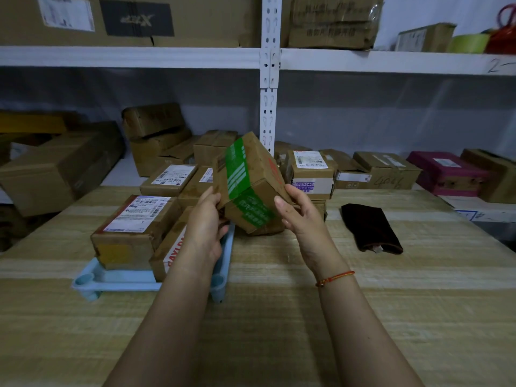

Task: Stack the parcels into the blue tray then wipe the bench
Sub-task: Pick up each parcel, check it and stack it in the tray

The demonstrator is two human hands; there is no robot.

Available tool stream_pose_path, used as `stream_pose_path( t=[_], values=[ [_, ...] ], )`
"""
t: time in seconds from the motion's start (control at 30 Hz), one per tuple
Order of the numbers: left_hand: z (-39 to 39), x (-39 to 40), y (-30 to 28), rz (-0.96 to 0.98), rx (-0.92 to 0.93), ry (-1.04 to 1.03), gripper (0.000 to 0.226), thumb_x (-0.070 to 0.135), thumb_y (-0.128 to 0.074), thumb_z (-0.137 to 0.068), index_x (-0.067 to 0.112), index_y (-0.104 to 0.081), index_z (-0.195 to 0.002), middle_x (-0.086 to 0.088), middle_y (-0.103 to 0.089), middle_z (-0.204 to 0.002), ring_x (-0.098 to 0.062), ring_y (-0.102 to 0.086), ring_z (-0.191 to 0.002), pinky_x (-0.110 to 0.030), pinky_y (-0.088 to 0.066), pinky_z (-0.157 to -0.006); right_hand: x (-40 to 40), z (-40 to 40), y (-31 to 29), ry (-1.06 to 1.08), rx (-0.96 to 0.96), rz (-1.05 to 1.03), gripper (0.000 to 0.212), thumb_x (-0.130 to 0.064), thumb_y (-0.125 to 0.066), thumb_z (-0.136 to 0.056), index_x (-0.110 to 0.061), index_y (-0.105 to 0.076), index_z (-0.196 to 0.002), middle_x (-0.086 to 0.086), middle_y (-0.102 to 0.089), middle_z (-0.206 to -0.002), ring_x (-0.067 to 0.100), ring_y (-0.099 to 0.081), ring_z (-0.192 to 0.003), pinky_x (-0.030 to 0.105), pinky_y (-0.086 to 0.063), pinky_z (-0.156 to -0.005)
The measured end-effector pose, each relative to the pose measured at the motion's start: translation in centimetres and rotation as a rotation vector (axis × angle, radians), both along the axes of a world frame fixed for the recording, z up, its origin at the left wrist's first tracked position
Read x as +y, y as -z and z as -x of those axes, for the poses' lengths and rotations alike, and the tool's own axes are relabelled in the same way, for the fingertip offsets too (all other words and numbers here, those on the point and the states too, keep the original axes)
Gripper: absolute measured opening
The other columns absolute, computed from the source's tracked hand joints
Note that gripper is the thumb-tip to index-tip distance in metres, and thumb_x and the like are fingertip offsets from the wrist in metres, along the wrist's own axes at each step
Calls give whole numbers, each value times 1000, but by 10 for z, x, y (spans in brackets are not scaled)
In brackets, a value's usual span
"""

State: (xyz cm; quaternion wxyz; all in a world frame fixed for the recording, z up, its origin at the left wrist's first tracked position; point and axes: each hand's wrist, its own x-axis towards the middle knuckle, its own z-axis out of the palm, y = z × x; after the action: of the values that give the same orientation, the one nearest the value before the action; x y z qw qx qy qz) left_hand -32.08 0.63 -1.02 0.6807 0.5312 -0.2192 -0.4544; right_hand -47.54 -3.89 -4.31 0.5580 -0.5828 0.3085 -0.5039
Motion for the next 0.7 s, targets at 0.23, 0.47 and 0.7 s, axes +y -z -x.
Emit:
stream_pose_path(
  t=[0.23,0.47,0.7],
  values=[
    [7,4,-9,167,-72,39,36,18,-49,-100,25,-56,-135,7,-74,-89,0,-71,-64,-14,-50,-46,9,-9,-13,64,41,-187,71,-67,-64,-65,-17,-57,-115,-5,-67,-109,11,-65,-100,29,-55,-77],
    [11,8,-11,253,-190,29,31,22,-64,-92,20,-64,-123,-3,-74,-107,-12,-73,-92,-25,-56,-72,8,-14,-16,64,-35,-363,32,-62,-53,-87,-35,-66,-101,-8,-68,-95,17,-65,-98,43,-55,-90],
    [10,15,-22,274,-89,-92,25,24,-47,-98,18,-72,-96,9,-68,-79,4,-65,-67,-16,-49,-62,5,-17,-10,-34,-321,-639,60,-60,-61,-82,-16,-63,-122,18,-70,-110,37,-68,-101,43,-59,-79]
  ],
)
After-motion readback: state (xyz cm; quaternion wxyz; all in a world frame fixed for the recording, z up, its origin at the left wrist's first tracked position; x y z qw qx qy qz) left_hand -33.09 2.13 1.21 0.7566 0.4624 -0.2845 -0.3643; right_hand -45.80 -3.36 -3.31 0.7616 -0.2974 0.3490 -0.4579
